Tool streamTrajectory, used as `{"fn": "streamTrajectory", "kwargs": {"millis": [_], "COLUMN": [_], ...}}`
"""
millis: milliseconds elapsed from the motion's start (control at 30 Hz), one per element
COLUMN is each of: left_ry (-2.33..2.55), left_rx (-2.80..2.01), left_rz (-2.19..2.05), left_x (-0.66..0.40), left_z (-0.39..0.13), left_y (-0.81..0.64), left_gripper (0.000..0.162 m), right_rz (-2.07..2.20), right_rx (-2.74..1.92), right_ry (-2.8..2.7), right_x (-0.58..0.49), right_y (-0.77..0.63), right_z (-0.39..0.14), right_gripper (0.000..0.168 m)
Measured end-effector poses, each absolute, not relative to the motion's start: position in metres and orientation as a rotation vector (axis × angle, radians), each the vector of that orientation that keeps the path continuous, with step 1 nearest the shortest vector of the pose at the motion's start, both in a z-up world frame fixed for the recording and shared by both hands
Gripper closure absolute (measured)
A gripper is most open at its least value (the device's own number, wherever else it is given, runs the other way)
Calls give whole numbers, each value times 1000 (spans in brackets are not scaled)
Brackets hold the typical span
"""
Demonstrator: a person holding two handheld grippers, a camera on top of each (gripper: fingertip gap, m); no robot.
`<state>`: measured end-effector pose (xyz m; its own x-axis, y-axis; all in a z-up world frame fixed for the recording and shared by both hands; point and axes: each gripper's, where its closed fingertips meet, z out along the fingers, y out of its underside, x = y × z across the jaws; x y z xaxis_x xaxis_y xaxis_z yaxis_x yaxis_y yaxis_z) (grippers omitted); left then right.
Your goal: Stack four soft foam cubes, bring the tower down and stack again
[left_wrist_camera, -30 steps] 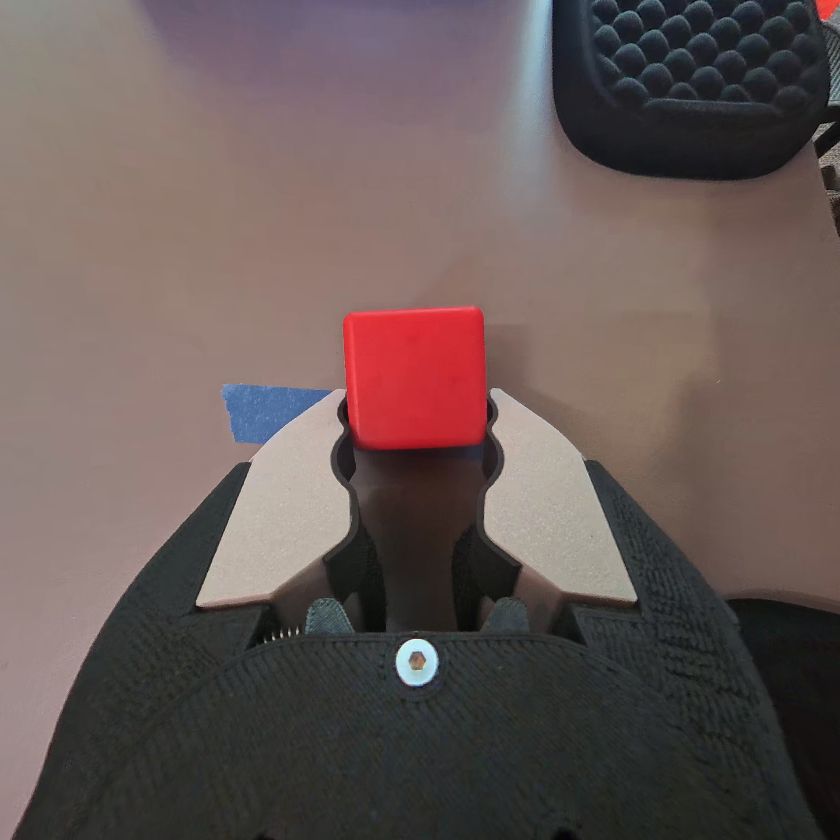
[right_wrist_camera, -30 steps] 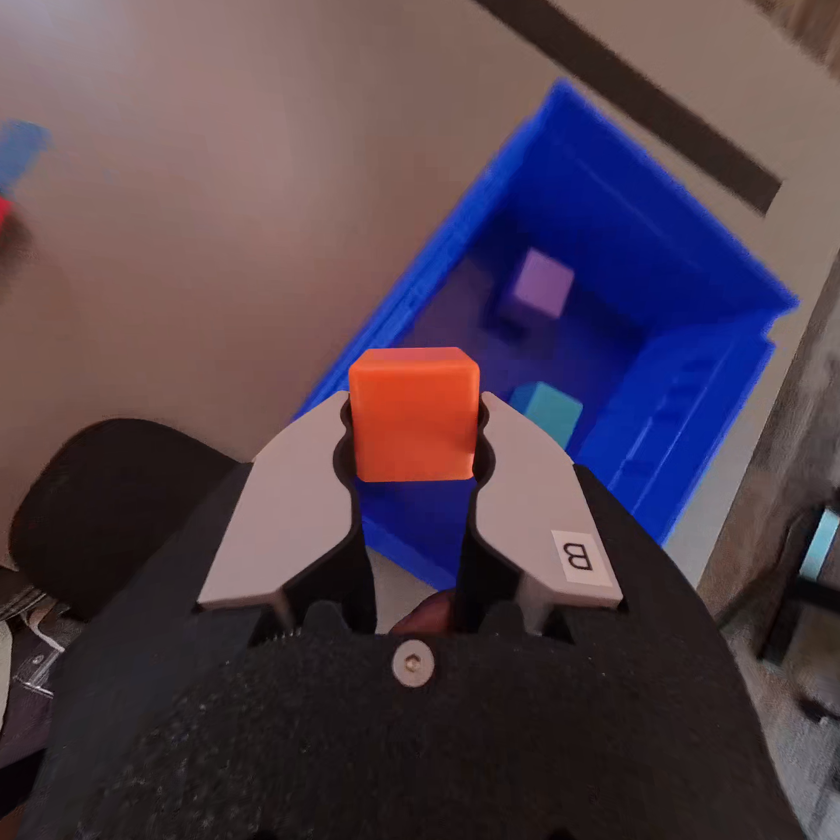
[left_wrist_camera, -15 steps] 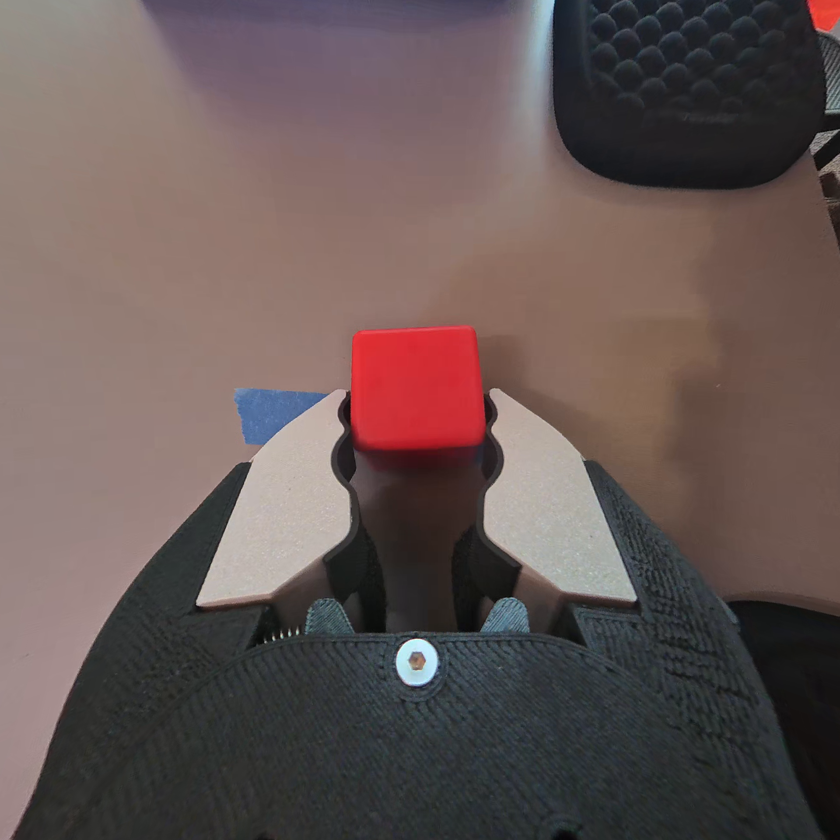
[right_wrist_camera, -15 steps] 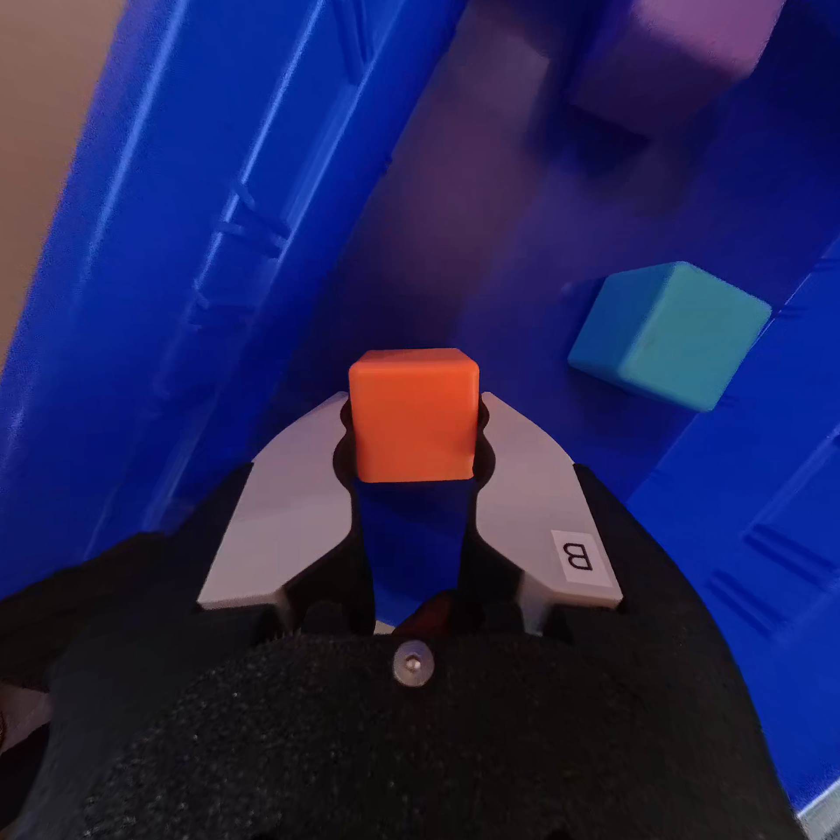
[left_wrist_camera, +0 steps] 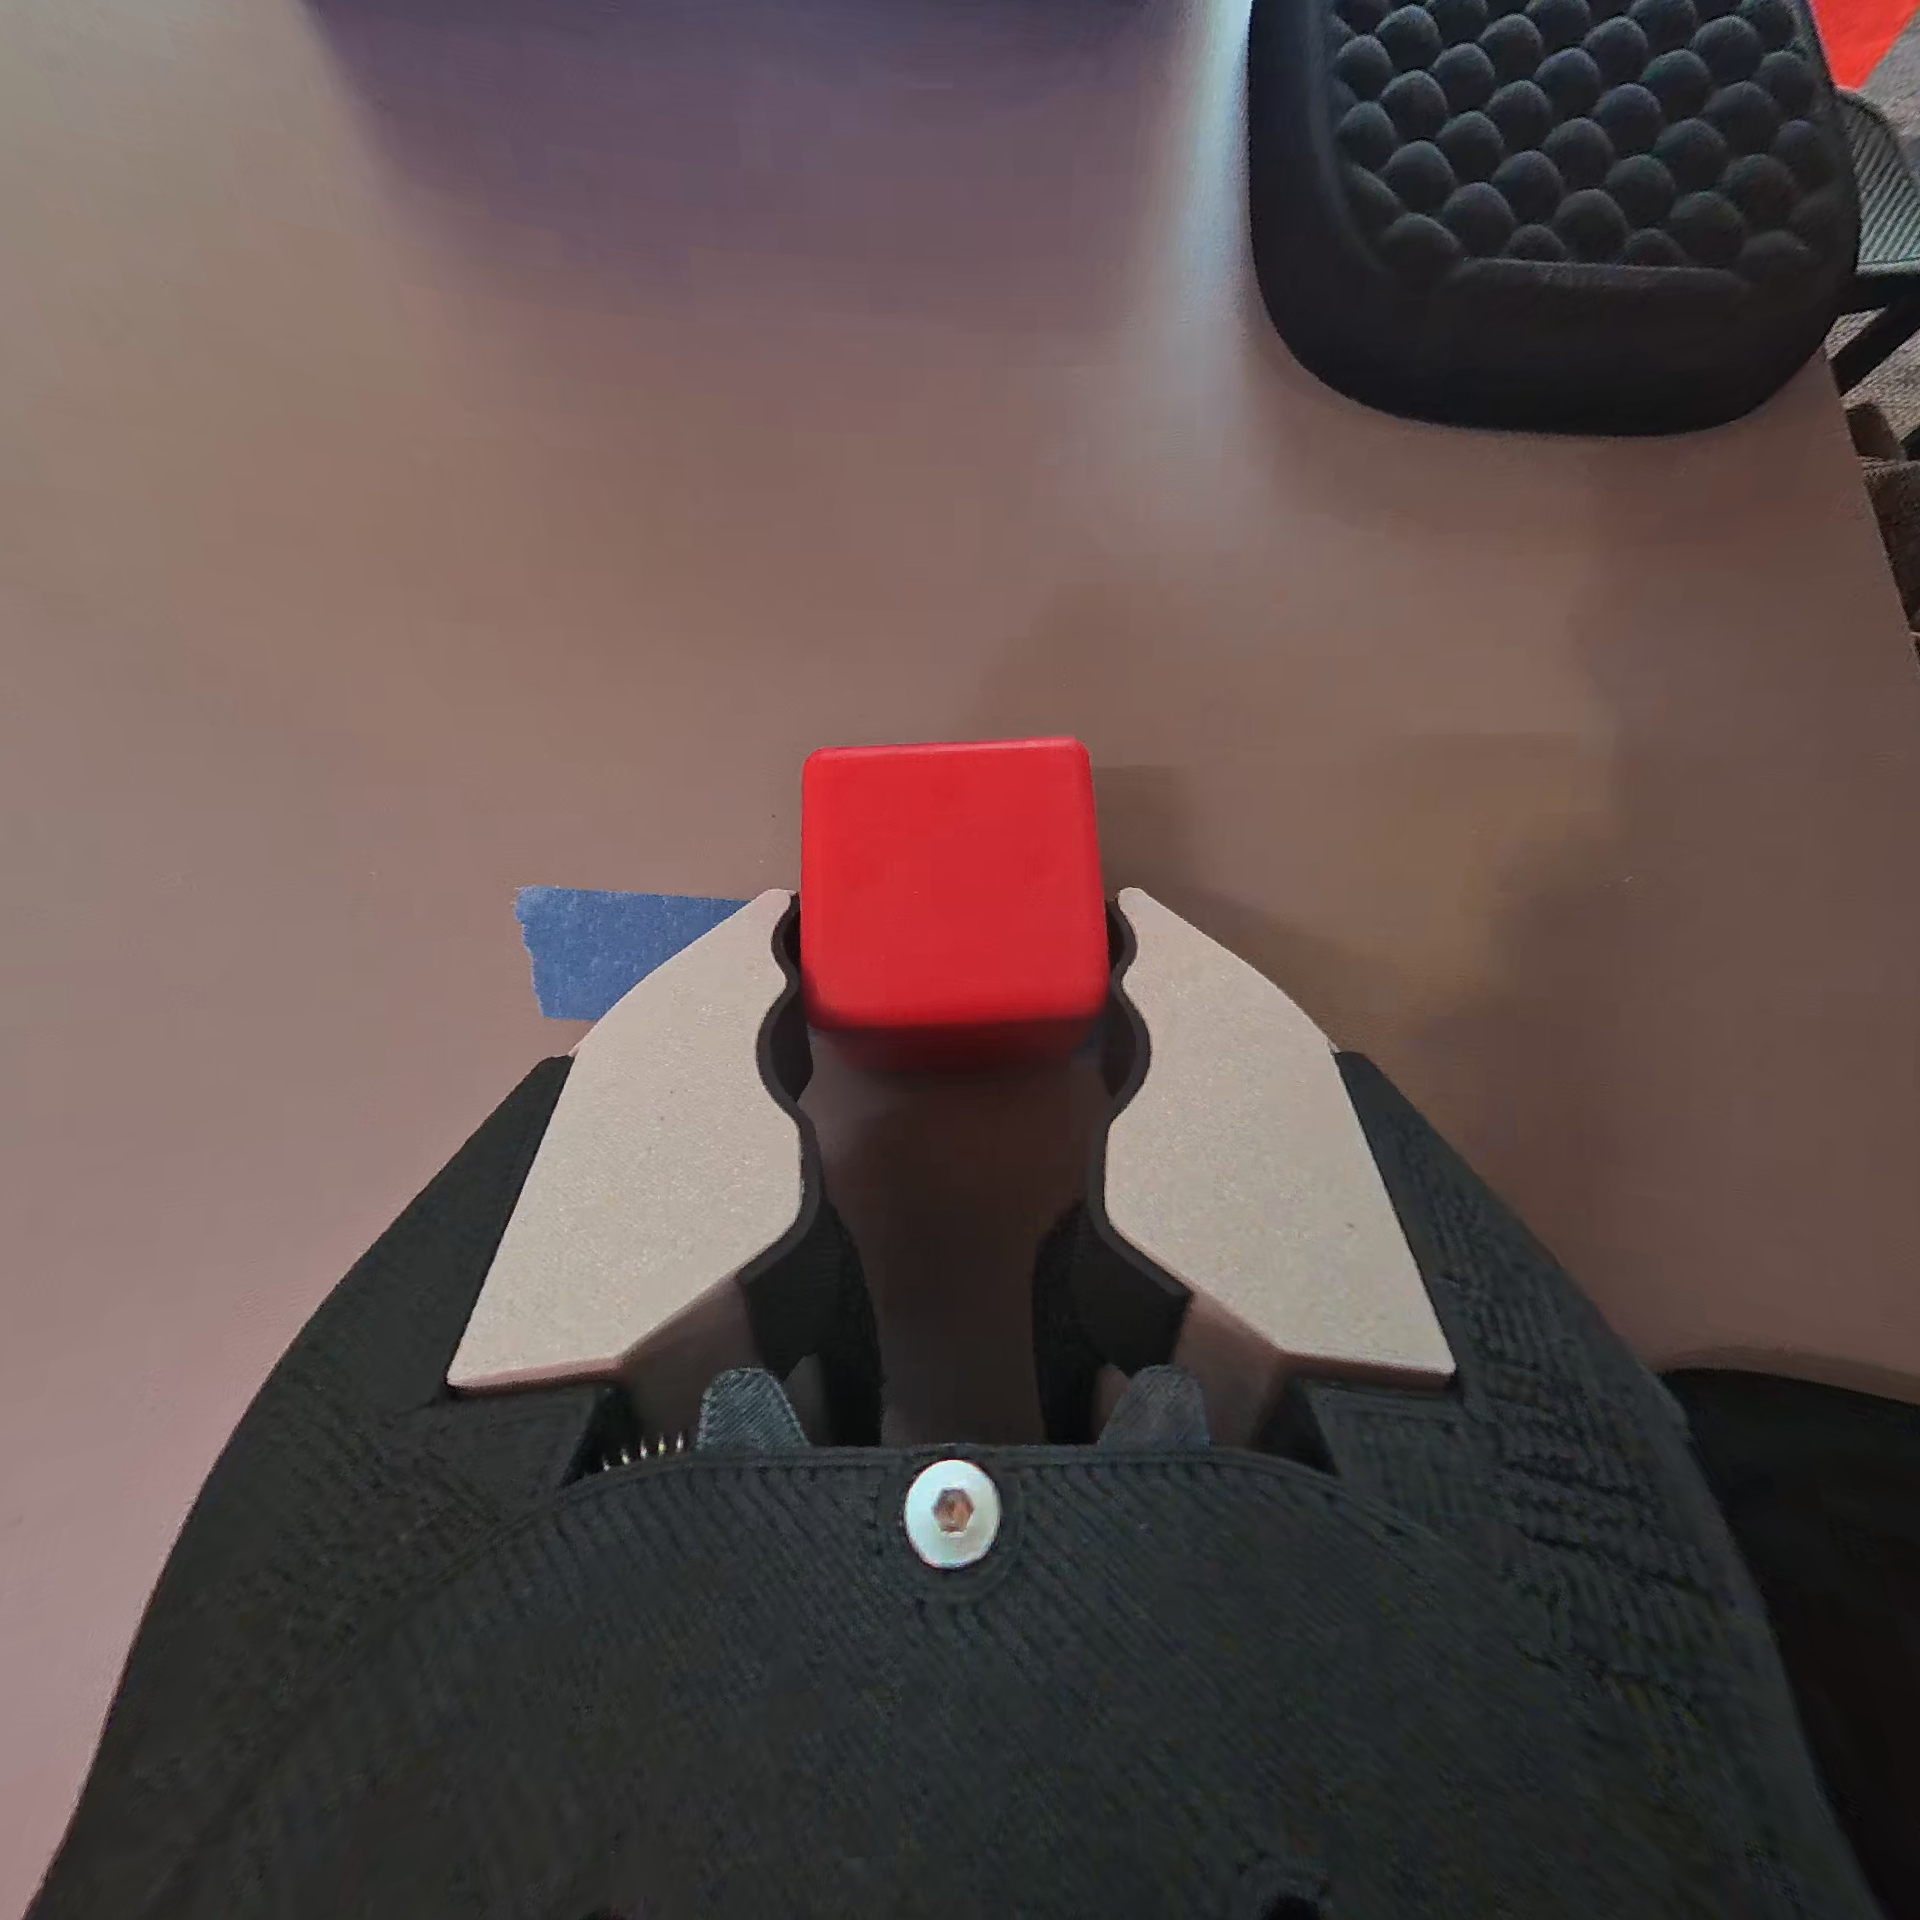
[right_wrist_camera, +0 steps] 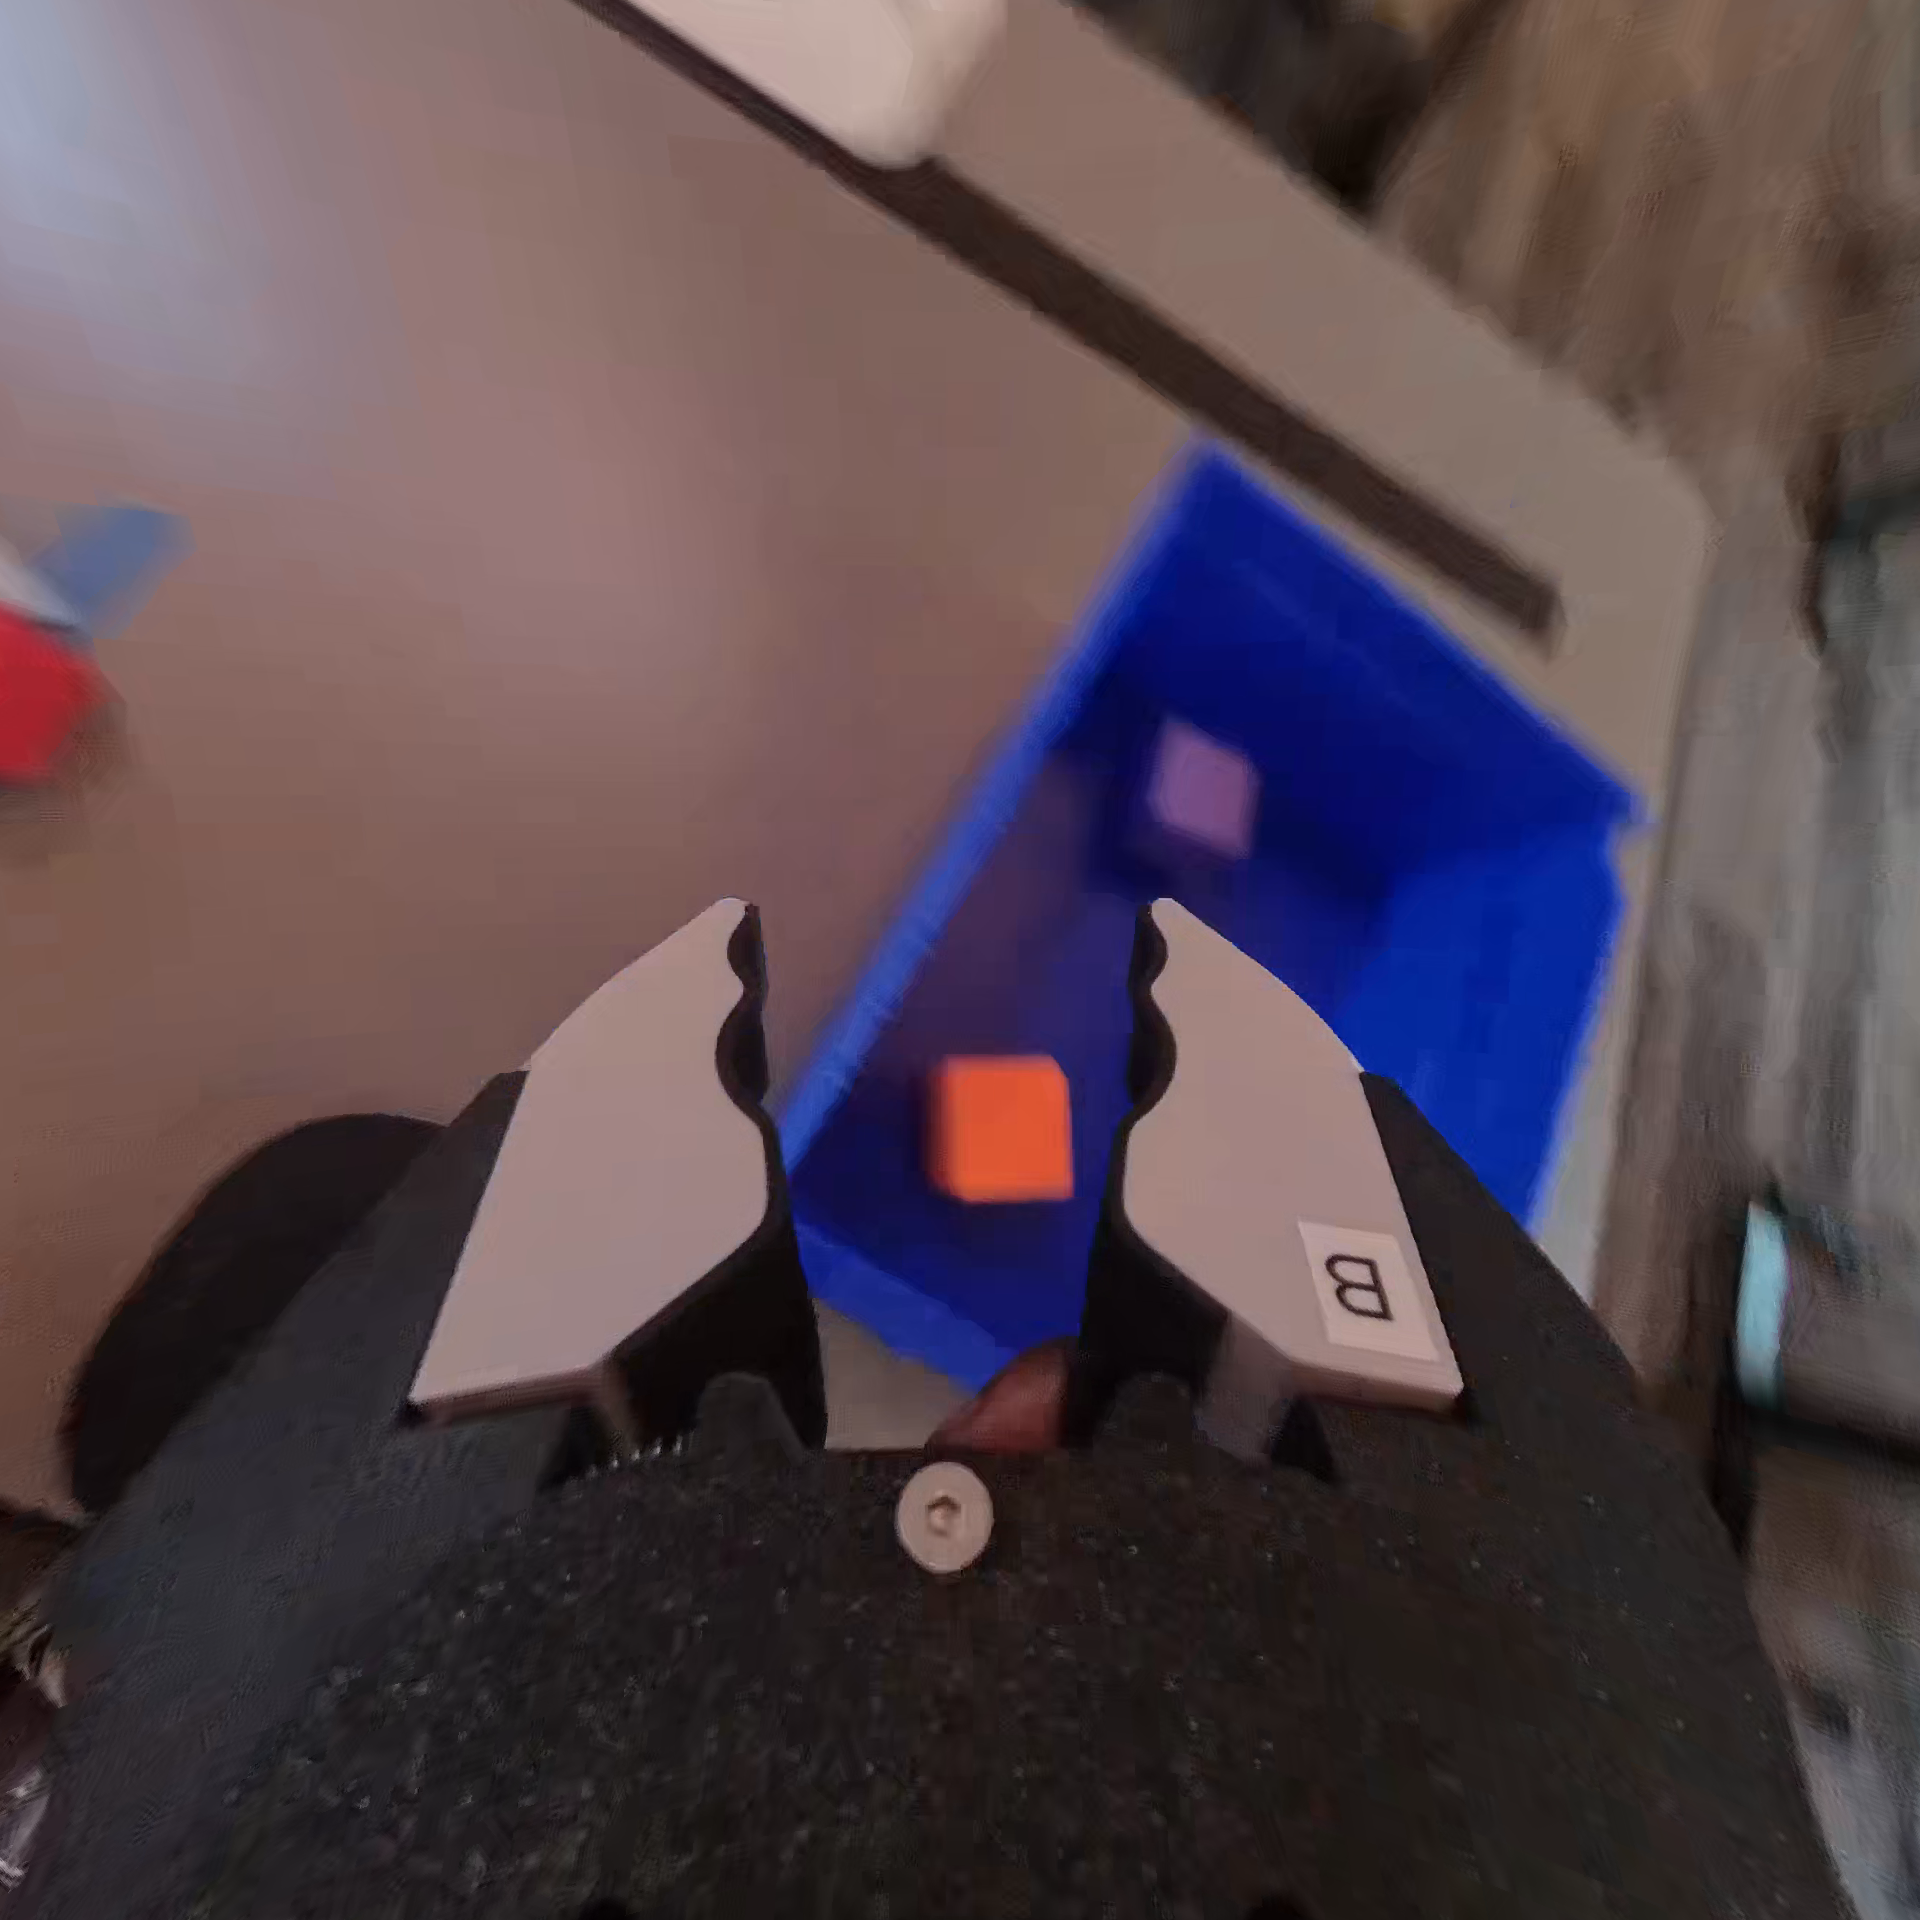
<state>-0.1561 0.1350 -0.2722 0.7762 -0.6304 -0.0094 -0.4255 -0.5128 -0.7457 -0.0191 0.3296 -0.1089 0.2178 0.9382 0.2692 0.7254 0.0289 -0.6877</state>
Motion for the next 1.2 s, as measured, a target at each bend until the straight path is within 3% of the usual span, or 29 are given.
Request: {"fn": "streamTrajectory", "kwargs": {"millis": [133, 233, 333, 433, 500, 567, 900, 1200], "left_ry": [775, 719, 657, 658, 655, 661, 636, 614], "left_rx": [-2154, -2077, -2072, -2066, -2068, -2076, -2053, -1980], "left_rz": [-369, -417, -372, -314, -307, -298, -262, -213], "left_x": [-153, -153, -164, -170, -170, -170, -173, -173], "left_z": [-266, -250, -245, -244, -244, -245, -241, -228], "left_y": [135, 136, 138, 138, 138, 138, 142, 148], "left_gripper": [106, 78, 35, 26, 23, 23, 22, 22], "right_rz": [714, 728, 739, 633, 606, 583, 616, 346], "right_rx": [-1267, -1118, -1084, -1069, -1046, -1037, -1272, -1845], "right_ry": [-2179, -2474, -2633, -2696, -2737, -2743, -2396, -1593], "right_x": [-91, -120, -145, -163, -165, -166, -138, -2], "right_y": [197, 152, 130, 128, 123, 122, 172, 336], "right_z": [-128, -175, -214, -244, -257, -263, -204, -137], "right_gripper": [94, 94, 98, 100, 101, 119, 119, 119]}}
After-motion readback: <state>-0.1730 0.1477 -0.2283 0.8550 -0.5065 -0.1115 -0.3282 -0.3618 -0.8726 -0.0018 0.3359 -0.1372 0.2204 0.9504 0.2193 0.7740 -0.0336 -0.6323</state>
